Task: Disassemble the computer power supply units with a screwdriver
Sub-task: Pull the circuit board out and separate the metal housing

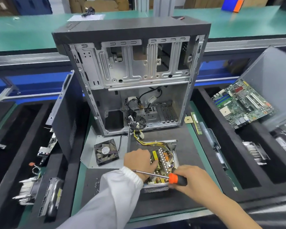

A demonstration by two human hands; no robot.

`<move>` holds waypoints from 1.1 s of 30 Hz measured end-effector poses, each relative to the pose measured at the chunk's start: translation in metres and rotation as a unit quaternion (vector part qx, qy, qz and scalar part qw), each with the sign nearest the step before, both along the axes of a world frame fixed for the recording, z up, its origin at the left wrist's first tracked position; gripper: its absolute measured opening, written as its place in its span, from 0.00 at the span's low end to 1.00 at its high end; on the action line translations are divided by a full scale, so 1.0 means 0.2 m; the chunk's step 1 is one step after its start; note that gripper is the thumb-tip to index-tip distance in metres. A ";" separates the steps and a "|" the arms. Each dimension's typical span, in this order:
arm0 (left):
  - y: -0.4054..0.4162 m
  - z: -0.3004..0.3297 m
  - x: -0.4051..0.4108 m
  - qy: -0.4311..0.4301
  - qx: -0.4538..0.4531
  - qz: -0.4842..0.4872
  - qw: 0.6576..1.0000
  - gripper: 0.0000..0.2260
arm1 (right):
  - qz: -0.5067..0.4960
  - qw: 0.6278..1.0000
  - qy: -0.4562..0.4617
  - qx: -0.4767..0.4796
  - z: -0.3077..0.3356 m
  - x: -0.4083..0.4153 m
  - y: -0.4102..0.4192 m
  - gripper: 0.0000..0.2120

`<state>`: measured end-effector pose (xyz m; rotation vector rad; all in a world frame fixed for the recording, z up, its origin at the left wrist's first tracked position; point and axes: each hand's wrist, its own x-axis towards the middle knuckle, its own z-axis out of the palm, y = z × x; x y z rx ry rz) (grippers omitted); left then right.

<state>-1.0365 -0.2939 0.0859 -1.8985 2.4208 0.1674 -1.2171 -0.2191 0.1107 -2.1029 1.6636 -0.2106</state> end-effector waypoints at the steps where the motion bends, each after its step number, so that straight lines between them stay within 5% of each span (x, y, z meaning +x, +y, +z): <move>1: -0.01 0.00 -0.01 0.002 0.009 0.003 1.000 0.18 | -0.005 1.000 -0.003 0.006 0.00 0.00 0.00 0.12; 8: -0.04 0.01 -0.04 0.077 0.204 0.095 0.971 0.11 | -0.010 0.998 0.046 0.052 0.02 0.03 -0.03 0.12; 21: -0.13 0.19 -0.01 0.031 0.184 0.021 0.982 0.16 | -0.110 0.993 0.032 0.038 0.01 -0.07 0.00 0.18; 27: -0.16 0.32 -0.07 -0.072 0.130 -0.051 0.988 0.13 | -0.146 0.973 -0.152 0.090 -0.12 -0.13 0.09 0.12; 33: -0.21 0.34 -0.12 -0.087 0.198 -0.069 0.974 0.16 | -0.180 0.888 -0.412 0.096 -0.15 -0.07 0.13 0.05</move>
